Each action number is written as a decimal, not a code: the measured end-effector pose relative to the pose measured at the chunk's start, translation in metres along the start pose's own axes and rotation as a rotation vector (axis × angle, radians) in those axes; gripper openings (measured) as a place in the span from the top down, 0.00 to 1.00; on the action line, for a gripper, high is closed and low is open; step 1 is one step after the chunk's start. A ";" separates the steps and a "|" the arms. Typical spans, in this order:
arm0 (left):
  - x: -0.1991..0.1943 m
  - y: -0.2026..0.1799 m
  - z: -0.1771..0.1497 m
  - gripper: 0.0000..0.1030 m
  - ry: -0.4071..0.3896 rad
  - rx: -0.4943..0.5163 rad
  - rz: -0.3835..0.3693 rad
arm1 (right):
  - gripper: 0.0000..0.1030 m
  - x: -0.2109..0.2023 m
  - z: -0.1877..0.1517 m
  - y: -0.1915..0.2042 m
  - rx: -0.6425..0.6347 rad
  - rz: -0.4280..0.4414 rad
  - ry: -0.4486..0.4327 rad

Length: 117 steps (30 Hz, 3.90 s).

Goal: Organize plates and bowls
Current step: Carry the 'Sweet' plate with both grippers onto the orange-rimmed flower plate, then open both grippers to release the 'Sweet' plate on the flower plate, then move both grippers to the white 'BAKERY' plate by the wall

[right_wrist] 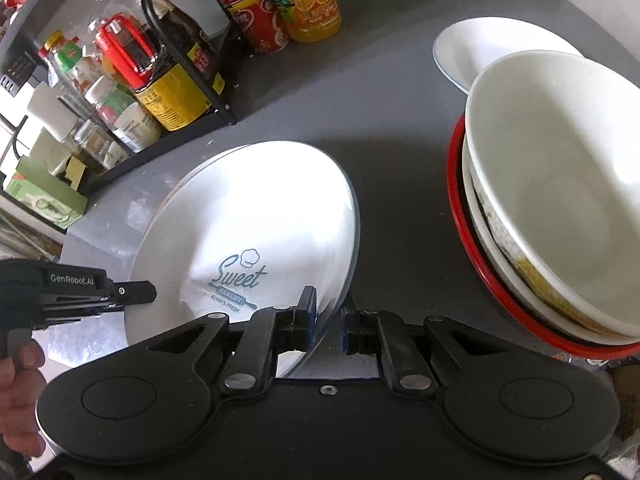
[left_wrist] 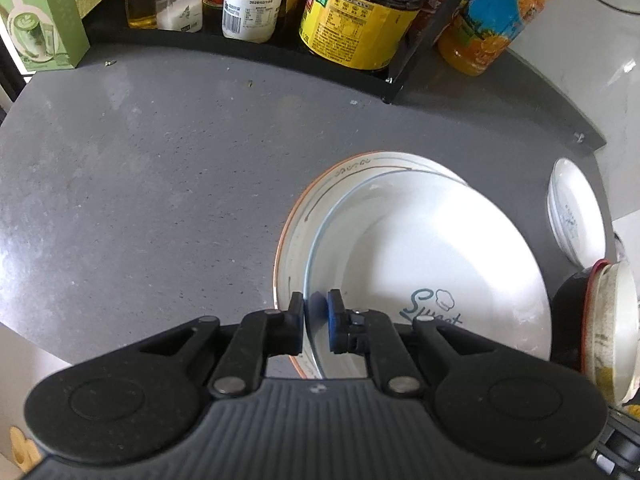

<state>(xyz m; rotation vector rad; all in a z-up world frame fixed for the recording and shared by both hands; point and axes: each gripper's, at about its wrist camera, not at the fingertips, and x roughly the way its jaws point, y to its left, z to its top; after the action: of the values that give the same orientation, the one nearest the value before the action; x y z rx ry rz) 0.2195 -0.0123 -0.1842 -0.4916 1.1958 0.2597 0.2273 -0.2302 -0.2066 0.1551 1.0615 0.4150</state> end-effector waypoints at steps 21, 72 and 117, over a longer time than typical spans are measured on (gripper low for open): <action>-0.005 -0.007 0.011 0.84 0.026 0.073 0.098 | 0.90 0.006 0.005 -0.008 0.053 0.014 0.010; -0.039 -0.054 0.002 0.50 -0.102 0.146 0.140 | 0.59 -0.107 0.013 -0.009 -0.017 0.079 -0.200; -0.023 -0.195 0.043 0.24 -0.115 0.271 0.013 | 0.03 -0.126 0.097 -0.131 0.234 -0.144 -0.287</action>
<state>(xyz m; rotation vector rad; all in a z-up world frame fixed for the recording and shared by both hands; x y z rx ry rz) 0.3337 -0.1587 -0.1066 -0.2292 1.1022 0.1323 0.2928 -0.3936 -0.0993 0.3346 0.8289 0.1314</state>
